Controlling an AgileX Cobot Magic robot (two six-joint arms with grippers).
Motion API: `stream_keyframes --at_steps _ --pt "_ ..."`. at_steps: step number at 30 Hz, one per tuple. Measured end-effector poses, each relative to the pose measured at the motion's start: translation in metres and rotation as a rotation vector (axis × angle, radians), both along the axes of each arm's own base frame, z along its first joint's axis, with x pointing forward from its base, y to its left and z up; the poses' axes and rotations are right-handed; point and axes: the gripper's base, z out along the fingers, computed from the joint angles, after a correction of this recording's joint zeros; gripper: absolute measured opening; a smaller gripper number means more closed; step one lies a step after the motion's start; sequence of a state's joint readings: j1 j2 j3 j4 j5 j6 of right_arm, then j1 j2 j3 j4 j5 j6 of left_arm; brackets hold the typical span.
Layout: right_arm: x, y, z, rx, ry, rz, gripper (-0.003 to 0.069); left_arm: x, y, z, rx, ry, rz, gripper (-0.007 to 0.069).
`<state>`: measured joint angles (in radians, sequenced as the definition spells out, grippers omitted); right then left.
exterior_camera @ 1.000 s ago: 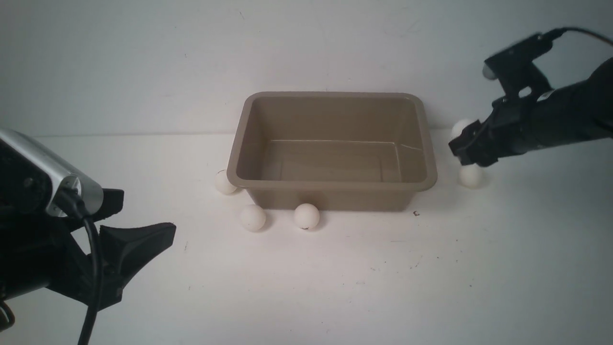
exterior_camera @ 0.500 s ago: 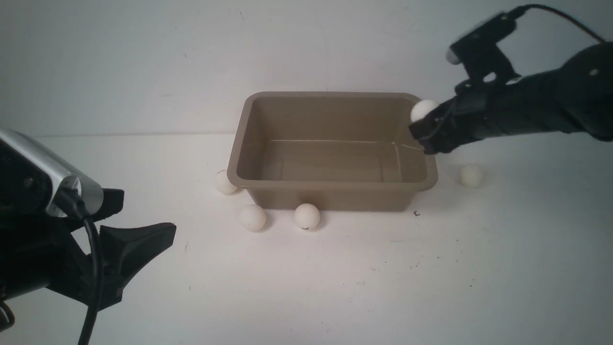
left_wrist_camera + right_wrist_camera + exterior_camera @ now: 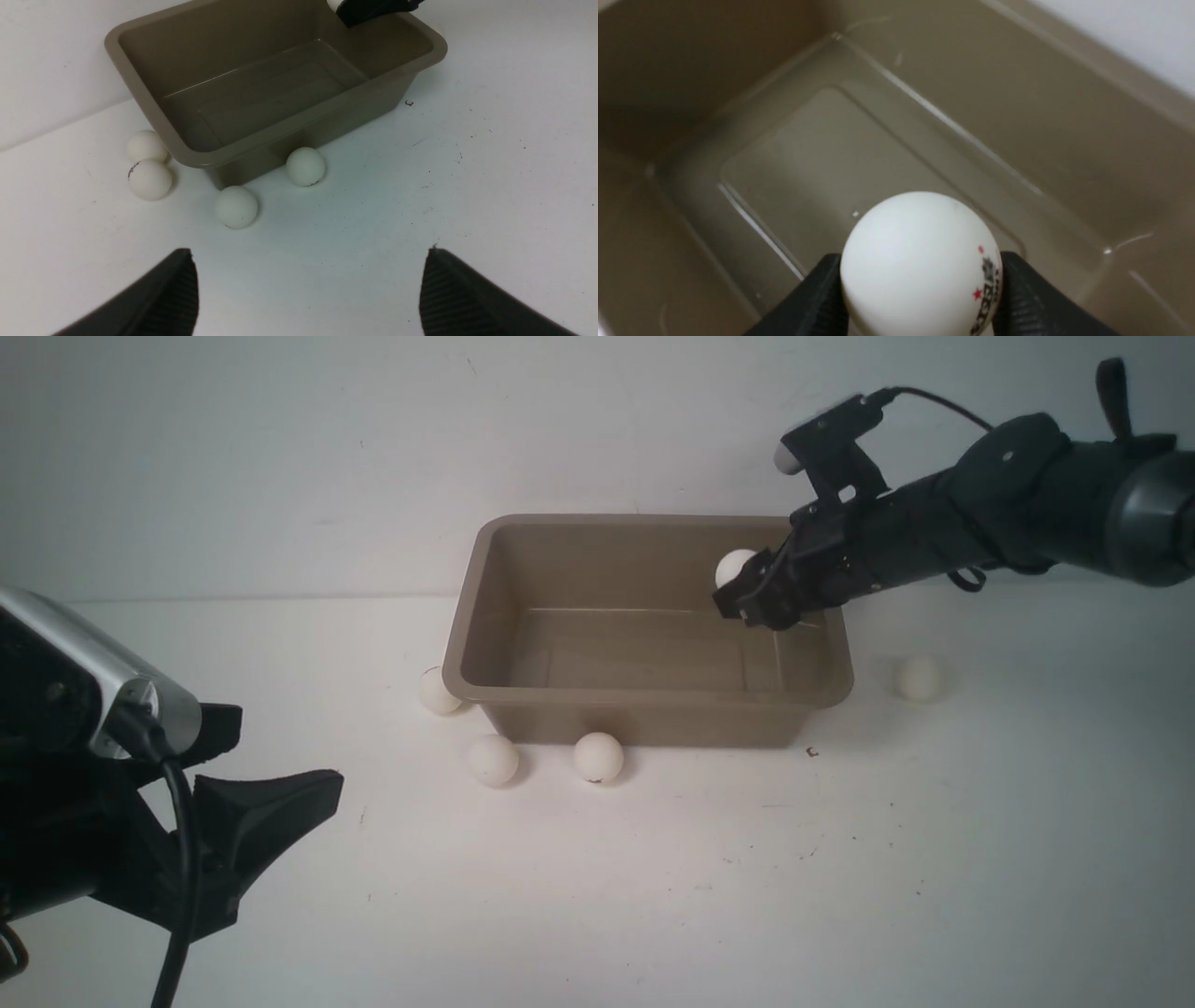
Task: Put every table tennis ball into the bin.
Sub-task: Use the right arm to put the table tennis ball into the box, then use the right arm to clamp the table tennis ball closest to it
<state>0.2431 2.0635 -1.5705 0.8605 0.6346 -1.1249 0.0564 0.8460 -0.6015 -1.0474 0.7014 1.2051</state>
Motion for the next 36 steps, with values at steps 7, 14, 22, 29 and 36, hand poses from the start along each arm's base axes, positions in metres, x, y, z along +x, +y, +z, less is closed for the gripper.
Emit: stream_keyframes --at_steps 7,14,22,29,36 --pt "0.001 0.000 0.003 -0.006 -0.016 0.009 0.0541 0.000 0.000 0.000 0.000 0.000 0.000 0.0576" --pt "-0.004 -0.008 0.044 0.015 -0.129 -0.046 0.0600 0.000 0.000 0.000 0.000 0.000 0.000 0.0576" --pt "-0.017 -0.068 0.085 -0.013 -0.072 -0.210 0.0570 0.000 0.000 0.000 0.000 0.000 0.000 0.0576" --pt "-0.028 -0.085 0.067 -0.215 0.121 -0.225 0.0569 0.000 0.000 0.000 -0.004 0.000 0.001 0.0576" --pt "-0.020 -0.092 0.032 -0.324 0.226 -0.248 0.0569 0.000 0.000 0.001 -0.016 -0.001 0.003 0.0576"
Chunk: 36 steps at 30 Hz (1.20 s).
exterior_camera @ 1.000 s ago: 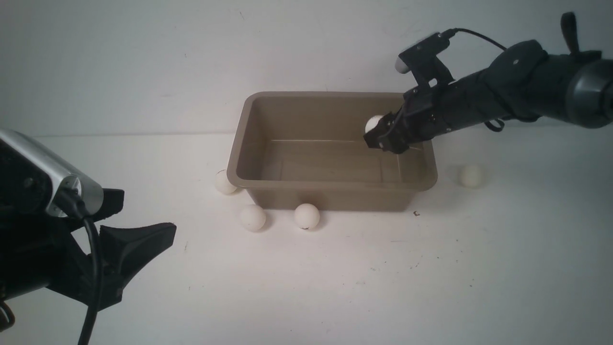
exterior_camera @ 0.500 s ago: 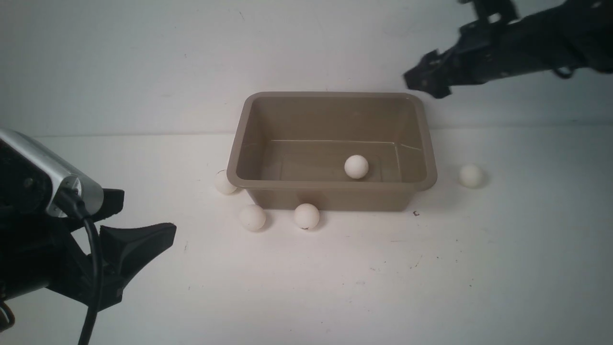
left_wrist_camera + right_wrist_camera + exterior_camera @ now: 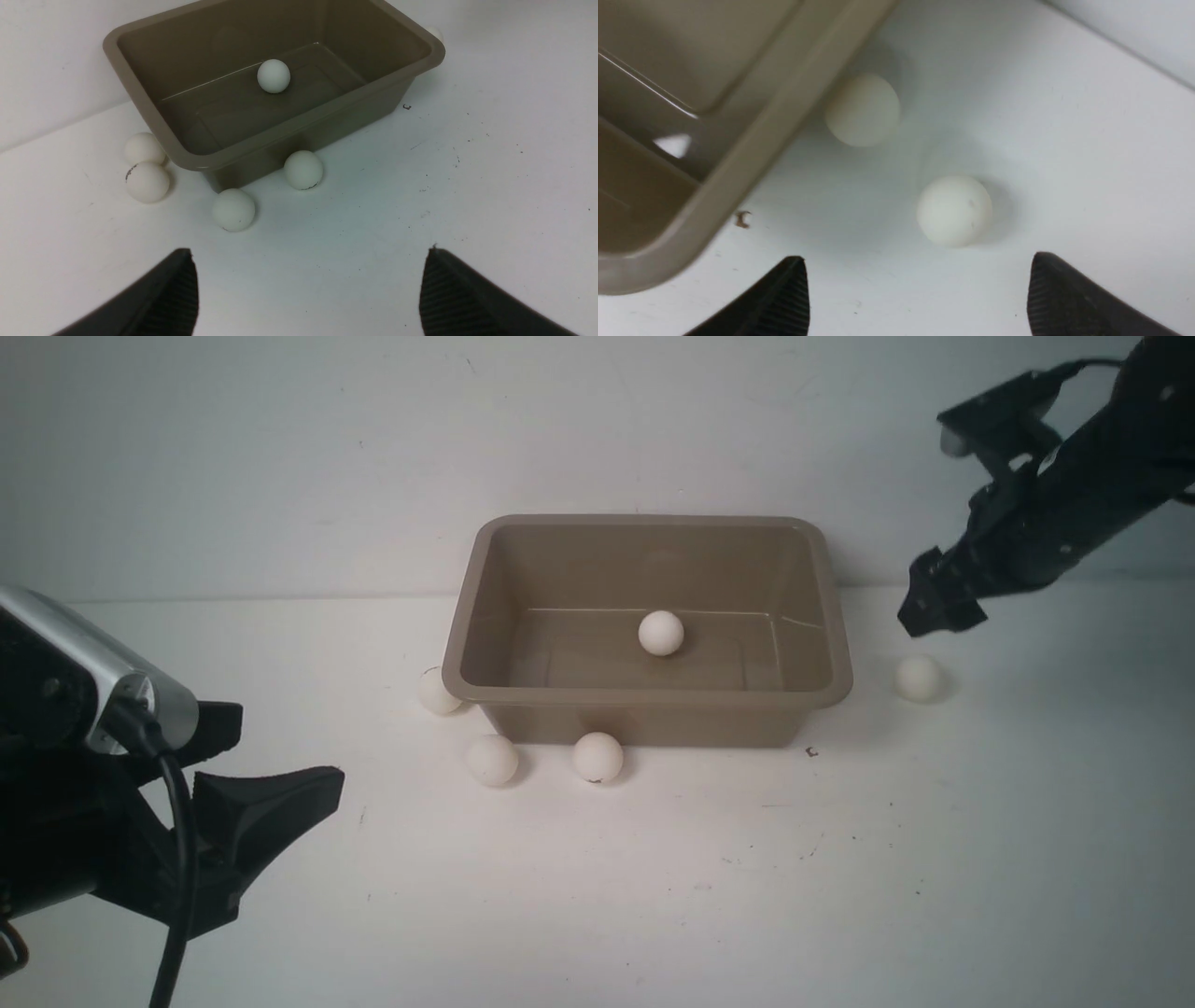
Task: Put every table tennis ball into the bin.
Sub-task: Use the right arm to clamp the table tennis ball closest to it
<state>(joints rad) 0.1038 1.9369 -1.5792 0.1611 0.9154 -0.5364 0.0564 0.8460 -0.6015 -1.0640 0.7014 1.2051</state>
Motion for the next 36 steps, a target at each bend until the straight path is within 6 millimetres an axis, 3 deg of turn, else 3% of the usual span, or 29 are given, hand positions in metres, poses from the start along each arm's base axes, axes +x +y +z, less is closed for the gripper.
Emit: stream_keyframes --at_steps 8,13,20,28,36 --pt "0.018 -0.001 -0.042 -0.028 0.017 -0.014 0.0562 0.000 0.000 0.000 -0.007 0.000 0.000 0.0576" --pt "0.025 0.000 -0.061 -0.030 0.017 -0.019 0.0520 0.000 -0.001 0.000 -0.008 0.003 -0.006 0.0576" --pt "0.031 -0.001 -0.067 -0.033 -0.020 -0.023 0.0444 -0.001 -0.001 0.000 -0.009 0.005 -0.008 0.0576" --pt "0.031 -0.002 -0.070 -0.063 -0.021 -0.009 0.0433 -0.001 -0.001 0.000 -0.009 0.007 -0.012 0.0576" --pt "0.033 -0.003 -0.088 -0.077 0.015 -0.002 0.0433 -0.001 -0.002 0.000 -0.011 0.011 -0.019 0.0576"
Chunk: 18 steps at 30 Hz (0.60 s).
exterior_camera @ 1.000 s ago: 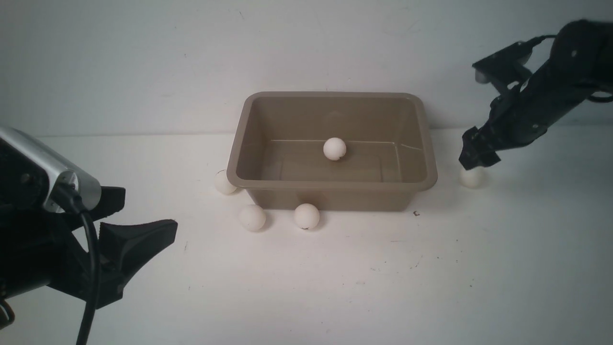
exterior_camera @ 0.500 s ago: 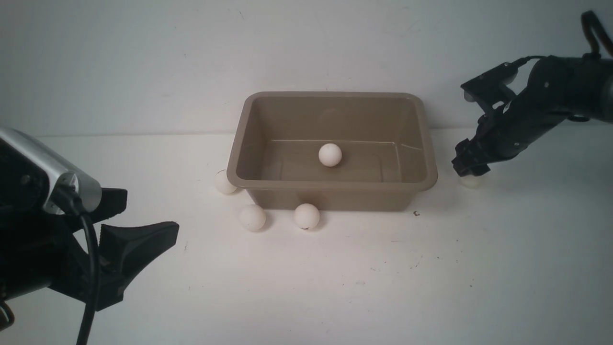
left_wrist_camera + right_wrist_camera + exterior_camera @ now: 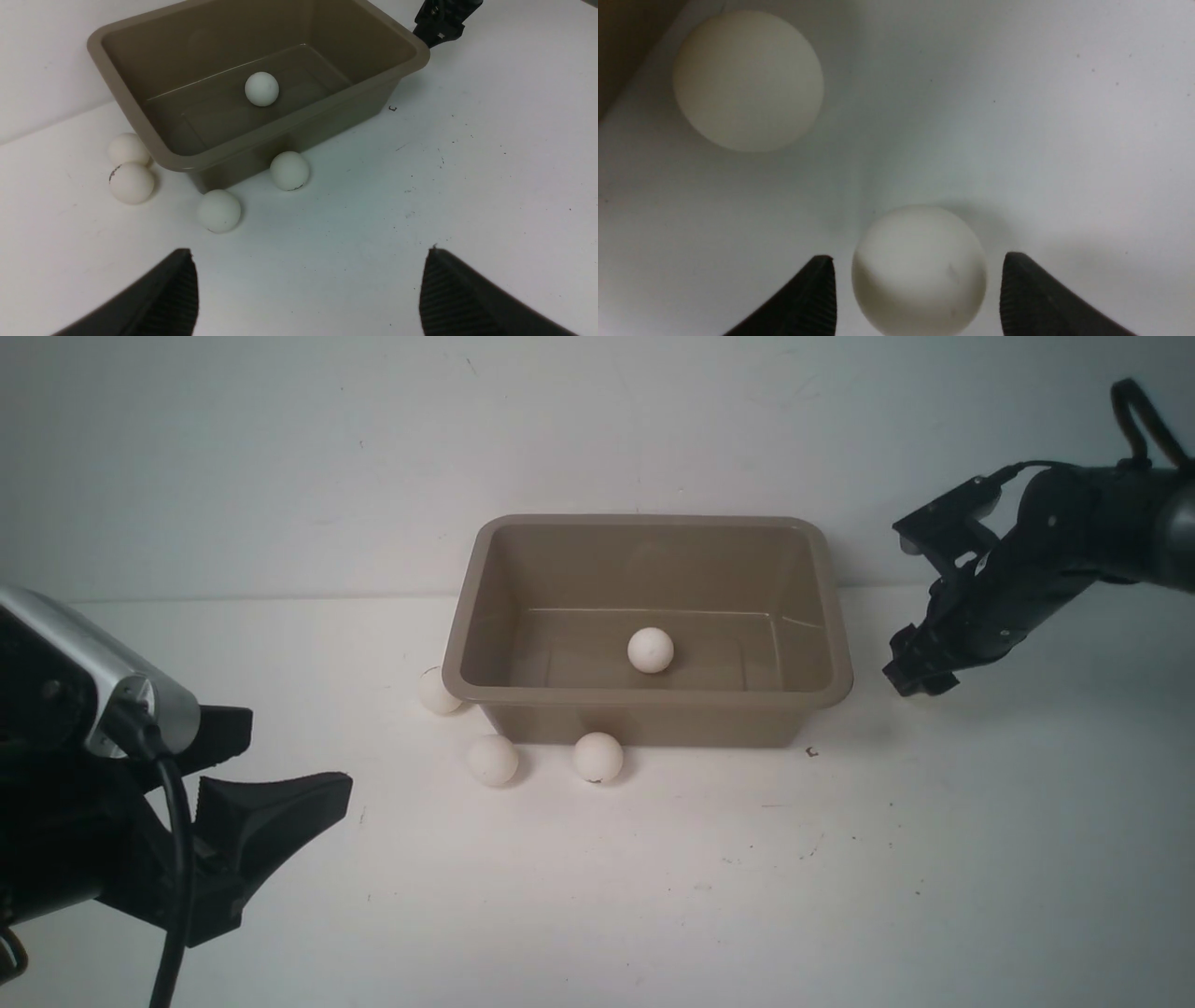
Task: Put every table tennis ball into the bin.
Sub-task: Use the right arm to clamp the table tennis ball closest to it
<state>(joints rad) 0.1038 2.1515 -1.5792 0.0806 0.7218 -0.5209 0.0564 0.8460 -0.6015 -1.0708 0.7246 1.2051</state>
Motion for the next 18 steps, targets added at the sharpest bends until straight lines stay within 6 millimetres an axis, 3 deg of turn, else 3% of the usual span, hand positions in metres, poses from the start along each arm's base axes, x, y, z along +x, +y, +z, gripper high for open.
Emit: stream_keyframes --at_steps 6,12,18 --pt "0.0022 0.0001 -0.0033 0.000 -0.015 -0.001 0.0423 -0.0001 -0.0001 0.0000 0.000 0.001 -0.001 0.0576" --pt "0.0041 0.0002 -0.0059 0.000 -0.021 -0.001 0.0353 -0.0001 -0.0001 0.0000 0.000 0.001 -0.001 0.0576" --pt "0.0071 0.0004 -0.0088 0.001 -0.034 -0.003 0.0352 -0.0001 -0.0001 -0.0001 0.000 0.001 -0.002 0.0576"
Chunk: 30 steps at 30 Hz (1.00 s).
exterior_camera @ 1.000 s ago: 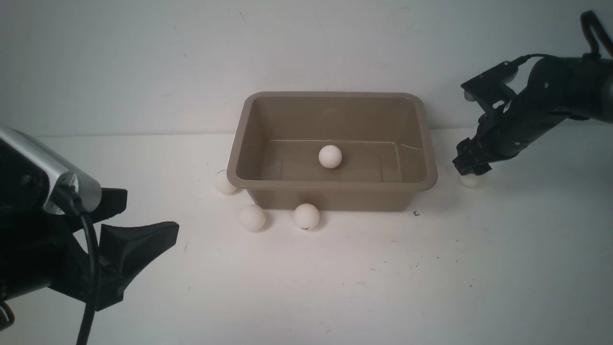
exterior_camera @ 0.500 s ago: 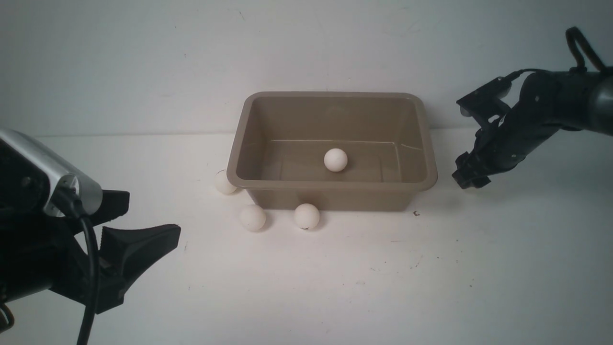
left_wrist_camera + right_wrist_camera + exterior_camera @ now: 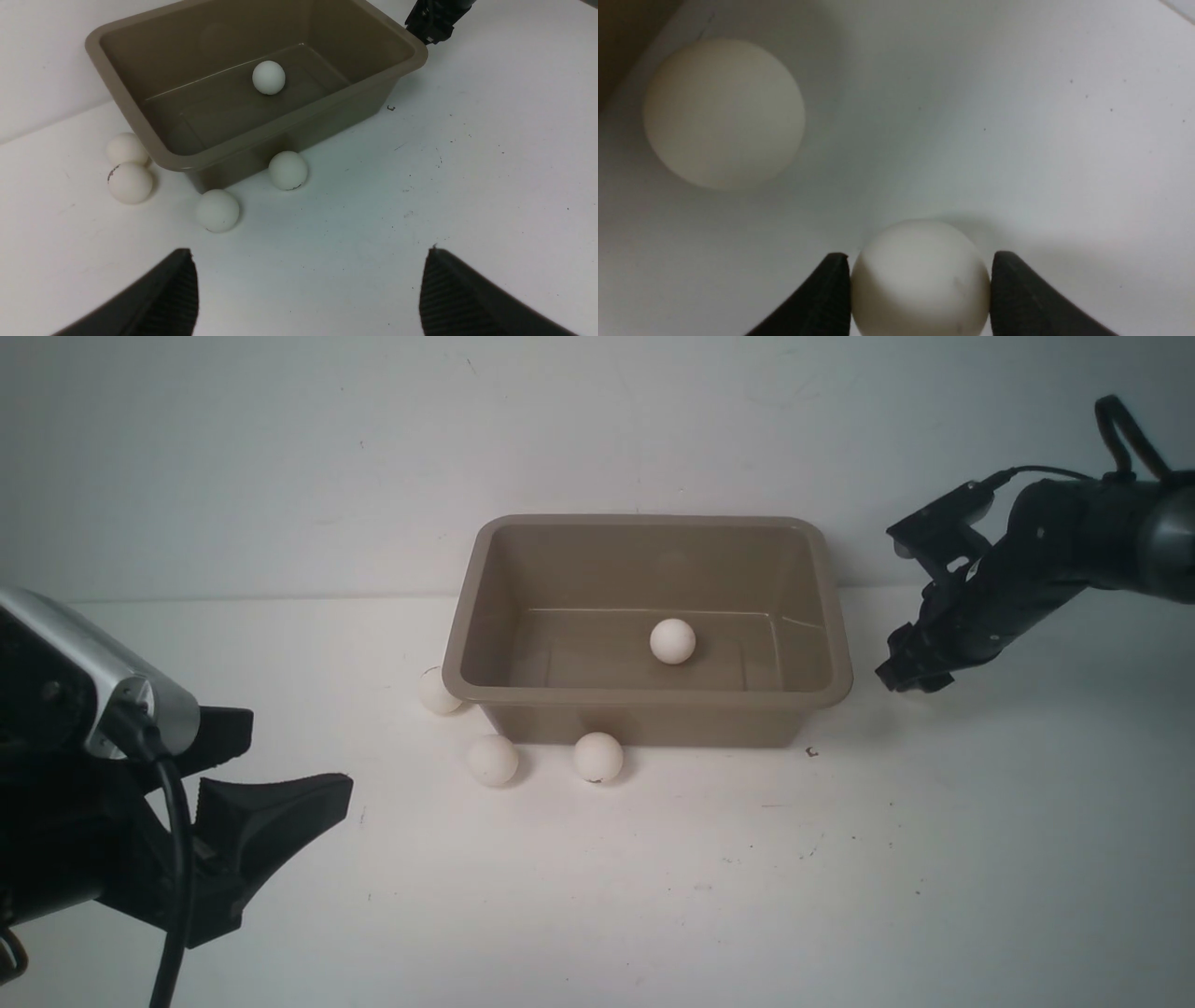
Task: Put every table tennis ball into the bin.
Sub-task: Use the right arm to clamp the table tennis ball closest to it, then use the right arm to put the table tennis ball into the box
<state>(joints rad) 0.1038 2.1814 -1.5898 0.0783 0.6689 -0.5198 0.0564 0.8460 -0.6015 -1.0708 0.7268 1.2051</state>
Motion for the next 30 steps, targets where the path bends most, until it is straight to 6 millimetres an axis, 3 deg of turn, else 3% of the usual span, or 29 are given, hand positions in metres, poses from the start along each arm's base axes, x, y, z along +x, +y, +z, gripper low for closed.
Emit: stream_keyframes --at_steps 6,9,16,20,23,30 --pt "0.002 0.000 0.005 0.000 -0.003 0.001 0.0352 0.000 0.000 0.000 0.000 0.000 0.000 0.0576" --pt "0.004 0.001 0.020 0.003 -0.025 0.002 0.0352 0.000 0.000 0.000 0.000 0.000 0.000 0.0576" --pt "0.002 0.001 0.100 0.028 -0.200 0.002 0.0352 0.000 0.000 0.000 0.000 0.000 0.000 0.0576" --pt "-0.007 0.007 0.130 0.110 -0.225 0.021 0.0352 0.000 0.000 0.000 0.000 0.000 0.000 0.0576" --pt "-0.012 0.018 0.134 0.187 -0.199 0.080 0.0352 0.000 0.000 0.000 0.001 -0.002 0.003 0.0576" --pt "-0.021 0.080 0.134 0.327 -0.209 0.287 0.0352 0.001 0.001 0.001 0.003 -0.011 0.019 0.0576"
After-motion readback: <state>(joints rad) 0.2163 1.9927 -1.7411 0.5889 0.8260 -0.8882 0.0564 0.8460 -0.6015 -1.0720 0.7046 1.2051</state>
